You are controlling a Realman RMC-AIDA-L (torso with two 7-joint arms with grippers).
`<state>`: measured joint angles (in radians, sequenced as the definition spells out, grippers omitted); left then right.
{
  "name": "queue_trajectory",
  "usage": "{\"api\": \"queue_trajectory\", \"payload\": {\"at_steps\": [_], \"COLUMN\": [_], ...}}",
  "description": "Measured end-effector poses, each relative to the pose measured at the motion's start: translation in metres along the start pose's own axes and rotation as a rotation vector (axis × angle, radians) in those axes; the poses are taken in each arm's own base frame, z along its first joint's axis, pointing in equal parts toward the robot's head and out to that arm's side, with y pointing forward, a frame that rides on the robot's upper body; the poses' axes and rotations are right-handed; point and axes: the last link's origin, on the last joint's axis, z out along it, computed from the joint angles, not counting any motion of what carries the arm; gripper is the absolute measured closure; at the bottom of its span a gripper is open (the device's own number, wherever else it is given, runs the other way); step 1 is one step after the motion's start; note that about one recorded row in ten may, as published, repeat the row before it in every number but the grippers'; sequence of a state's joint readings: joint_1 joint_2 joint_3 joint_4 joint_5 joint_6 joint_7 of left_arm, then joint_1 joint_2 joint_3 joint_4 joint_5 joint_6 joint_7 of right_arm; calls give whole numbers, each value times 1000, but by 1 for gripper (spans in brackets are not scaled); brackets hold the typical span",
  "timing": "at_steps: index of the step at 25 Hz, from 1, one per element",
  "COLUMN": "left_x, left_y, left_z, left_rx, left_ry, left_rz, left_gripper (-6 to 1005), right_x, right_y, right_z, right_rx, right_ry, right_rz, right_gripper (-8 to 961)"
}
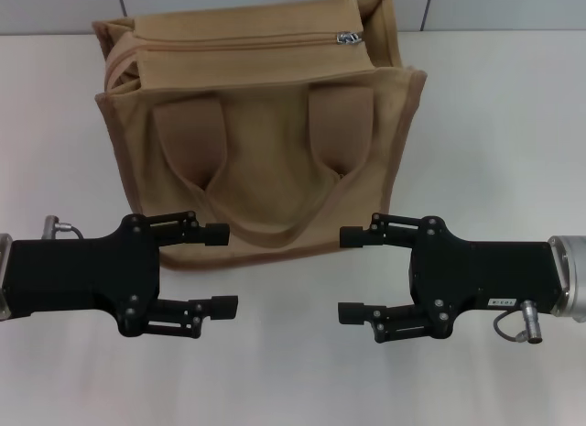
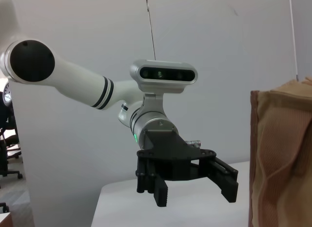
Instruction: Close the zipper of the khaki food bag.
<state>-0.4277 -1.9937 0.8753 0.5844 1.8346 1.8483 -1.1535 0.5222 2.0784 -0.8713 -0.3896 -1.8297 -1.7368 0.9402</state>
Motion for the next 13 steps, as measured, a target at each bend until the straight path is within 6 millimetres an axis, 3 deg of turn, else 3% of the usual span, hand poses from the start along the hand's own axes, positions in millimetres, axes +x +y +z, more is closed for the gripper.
{"api": "queue_trajectory", "payload": {"at_steps": [13], "left_x": [1], "left_y": [-1], "left_z": [2], "left_rx": [-9], "left_ry": [-6], "left_rz": [13], "left_gripper": [164], "right_x": [-1], "right_y": [-1], "right_z": [2], "right_rx": [-1], "right_ry": [-1], "right_rz": [-12], "right_gripper": [136]}}
